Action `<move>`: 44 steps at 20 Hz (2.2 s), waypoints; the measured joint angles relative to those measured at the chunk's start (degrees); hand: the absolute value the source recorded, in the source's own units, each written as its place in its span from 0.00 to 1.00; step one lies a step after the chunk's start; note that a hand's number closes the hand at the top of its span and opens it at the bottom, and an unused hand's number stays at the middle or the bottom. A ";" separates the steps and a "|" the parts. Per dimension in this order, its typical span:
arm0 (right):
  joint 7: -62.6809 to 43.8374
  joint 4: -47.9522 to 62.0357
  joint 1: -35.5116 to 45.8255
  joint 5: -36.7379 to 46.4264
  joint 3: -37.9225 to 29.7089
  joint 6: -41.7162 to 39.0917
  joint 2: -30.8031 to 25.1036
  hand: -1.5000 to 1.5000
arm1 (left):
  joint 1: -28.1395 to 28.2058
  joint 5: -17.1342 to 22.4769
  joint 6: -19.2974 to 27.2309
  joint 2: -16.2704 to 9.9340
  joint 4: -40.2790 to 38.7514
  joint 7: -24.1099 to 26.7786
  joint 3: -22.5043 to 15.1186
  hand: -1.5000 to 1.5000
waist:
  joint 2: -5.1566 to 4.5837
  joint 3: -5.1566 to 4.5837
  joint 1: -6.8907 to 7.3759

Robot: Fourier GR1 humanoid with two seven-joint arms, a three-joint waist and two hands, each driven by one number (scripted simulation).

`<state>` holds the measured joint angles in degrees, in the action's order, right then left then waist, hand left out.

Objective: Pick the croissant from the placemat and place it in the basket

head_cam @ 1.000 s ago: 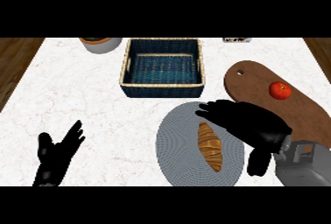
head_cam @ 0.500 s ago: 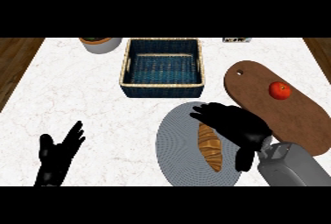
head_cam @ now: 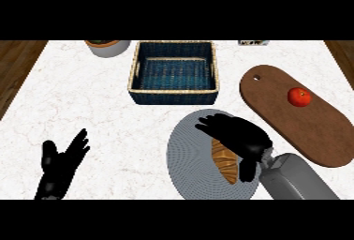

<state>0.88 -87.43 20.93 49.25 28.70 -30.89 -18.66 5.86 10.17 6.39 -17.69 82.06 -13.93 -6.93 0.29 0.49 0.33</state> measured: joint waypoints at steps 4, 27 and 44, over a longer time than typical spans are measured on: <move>-0.09 0.50 -1.37 3.05 1.24 0.00 0.07 0.00 | 0.52 0.25 -1.34 0.34 -0.14 1.18 0.92 0.50 | 0.02 -0.05 -0.13; 8.28 12.31 -1.78 14.44 -0.05 7.20 4.16 1.00 | 0.75 -2.82 -3.97 2.93 -0.11 0.93 4.24 0.50 | 0.11 -0.09 -0.07; -8.40 14.66 2.17 20.07 2.09 12.61 15.01 1.00 | 0.97 -4.37 -5.10 4.09 1.28 0.29 4.13 0.50 | 0.11 -0.35 1.34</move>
<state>-7.52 -72.77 23.10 69.32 30.78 -18.28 -3.65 6.83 5.80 1.29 -13.61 83.34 -13.64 -2.80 0.40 0.14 1.68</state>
